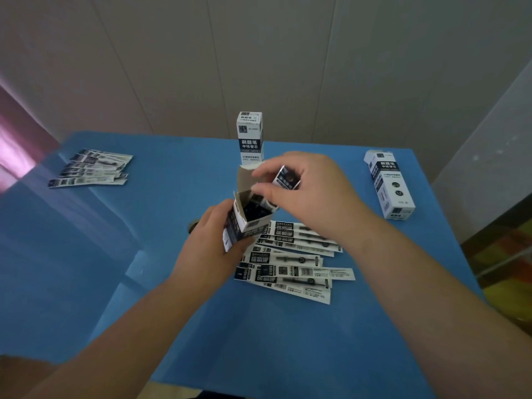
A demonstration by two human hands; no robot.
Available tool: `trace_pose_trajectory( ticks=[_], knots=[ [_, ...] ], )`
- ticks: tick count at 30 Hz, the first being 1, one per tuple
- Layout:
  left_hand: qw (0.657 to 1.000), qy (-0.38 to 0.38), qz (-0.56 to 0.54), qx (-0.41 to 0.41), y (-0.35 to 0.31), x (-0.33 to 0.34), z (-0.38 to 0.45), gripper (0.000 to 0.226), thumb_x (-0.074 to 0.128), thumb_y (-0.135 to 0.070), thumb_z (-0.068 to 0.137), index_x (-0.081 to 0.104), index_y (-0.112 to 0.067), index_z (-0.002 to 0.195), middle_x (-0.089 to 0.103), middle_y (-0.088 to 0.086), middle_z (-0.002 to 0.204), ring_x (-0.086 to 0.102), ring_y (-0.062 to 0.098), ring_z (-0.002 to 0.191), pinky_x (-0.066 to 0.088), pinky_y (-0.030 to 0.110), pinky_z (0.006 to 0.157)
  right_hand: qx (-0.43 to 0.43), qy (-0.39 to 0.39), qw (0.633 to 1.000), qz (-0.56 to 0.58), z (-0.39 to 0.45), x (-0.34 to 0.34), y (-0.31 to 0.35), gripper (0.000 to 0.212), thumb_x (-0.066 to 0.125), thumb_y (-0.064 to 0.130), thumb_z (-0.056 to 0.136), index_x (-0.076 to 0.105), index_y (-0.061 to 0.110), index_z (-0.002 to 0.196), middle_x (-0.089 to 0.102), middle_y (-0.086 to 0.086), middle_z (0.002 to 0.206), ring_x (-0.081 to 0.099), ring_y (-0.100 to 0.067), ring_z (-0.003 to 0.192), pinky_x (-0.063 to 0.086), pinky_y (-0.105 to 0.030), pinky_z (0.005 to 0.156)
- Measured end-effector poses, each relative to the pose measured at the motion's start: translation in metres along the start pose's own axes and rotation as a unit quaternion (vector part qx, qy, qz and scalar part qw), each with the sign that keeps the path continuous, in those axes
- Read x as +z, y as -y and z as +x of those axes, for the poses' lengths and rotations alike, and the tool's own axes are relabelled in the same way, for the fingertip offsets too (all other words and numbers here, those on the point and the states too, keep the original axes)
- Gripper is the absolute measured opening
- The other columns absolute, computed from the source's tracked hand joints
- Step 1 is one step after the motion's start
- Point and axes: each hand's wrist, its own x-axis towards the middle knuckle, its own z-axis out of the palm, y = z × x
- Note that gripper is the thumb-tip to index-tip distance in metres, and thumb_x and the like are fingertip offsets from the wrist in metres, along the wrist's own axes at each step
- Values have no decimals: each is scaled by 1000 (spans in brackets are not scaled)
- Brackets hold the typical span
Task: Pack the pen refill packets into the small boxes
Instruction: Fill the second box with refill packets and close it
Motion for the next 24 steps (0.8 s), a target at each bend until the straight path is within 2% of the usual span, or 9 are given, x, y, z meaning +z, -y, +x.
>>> trace_pose_trajectory(
  ticks=[3, 6, 8, 11, 15, 19, 22, 24],
  knots=[
    [1000, -1, 0, 5, 0, 0, 0, 55, 69, -39, 82, 39, -58, 124, 48, -41, 118, 56, -1, 111, 48, 27, 89, 6, 37, 997, -74, 4, 7, 1, 4, 76, 32, 87, 79, 33, 89, 62, 25, 75, 58, 7, 77, 37, -7, 63],
    [1000, -2, -1, 6, 1, 0, 1, 55, 67, -42, 81, 40, -59, 125, 49, -38, 119, 55, -5, 111, 47, 23, 88, -6, 64, 989, -135, 4, 10, 5, 11, 75, 35, 87, 78, 31, 96, 59, 20, 78, 54, 3, 75, 37, -17, 63],
    [1000, -2, 3, 4, 3, 1, 1, 57, 69, -40, 82, 38, -55, 128, 48, -42, 117, 56, -4, 110, 47, 24, 88, -23, 45, 985, -162, 2, 5, 7, 22, 77, 41, 83, 74, 32, 103, 57, 21, 82, 52, 5, 74, 36, -17, 62],
    [1000, -3, 11, -2, 5, 1, 1, 59, 71, -37, 82, 37, -54, 128, 48, -42, 117, 57, 0, 111, 49, 28, 90, -3, 15, 978, -206, -3, -4, 10, 13, 76, 40, 84, 70, 31, 90, 61, 18, 78, 56, 2, 71, 41, -20, 58],
    [1000, -5, 13, 4, 3, 2, 0, 57, 64, -49, 79, 39, -52, 130, 49, -38, 118, 54, -6, 111, 44, 19, 88, 22, 38, 965, -258, -3, 2, 14, 10, 71, 37, 90, 72, 28, 84, 67, 11, 79, 60, -14, 73, 39, -23, 53],
    [1000, -11, 7, -6, 2, 2, 0, 53, 64, -47, 79, 41, -52, 127, 50, -35, 116, 58, 4, 110, 50, 30, 90, -8, 28, 954, -297, 3, 7, 24, 7, 71, 35, 89, 72, 30, 84, 63, 9, 75, 58, -18, 72, 32, -24, 51],
    [1000, -10, 19, -8, 1, 2, -1, 55, 67, -47, 79, 43, -49, 129, 50, -36, 113, 57, 2, 108, 48, 27, 88, -34, 41, 932, -358, 8, 9, 30, 6, 70, 31, 89, 73, 26, 85, 62, 2, 75, 59, -26, 71, 27, -26, 50],
    [1000, -8, 22, -3, 0, 4, -1, 56, 66, -47, 79, 42, -49, 129, 51, -31, 112, 55, 0, 107, 46, 24, 86, -20, 76, 917, -391, 10, 14, 30, 6, 66, 23, 89, 71, 22, 86, 55, 0, 71, 55, -25, 64, 23, -24, 47]
  ],
)
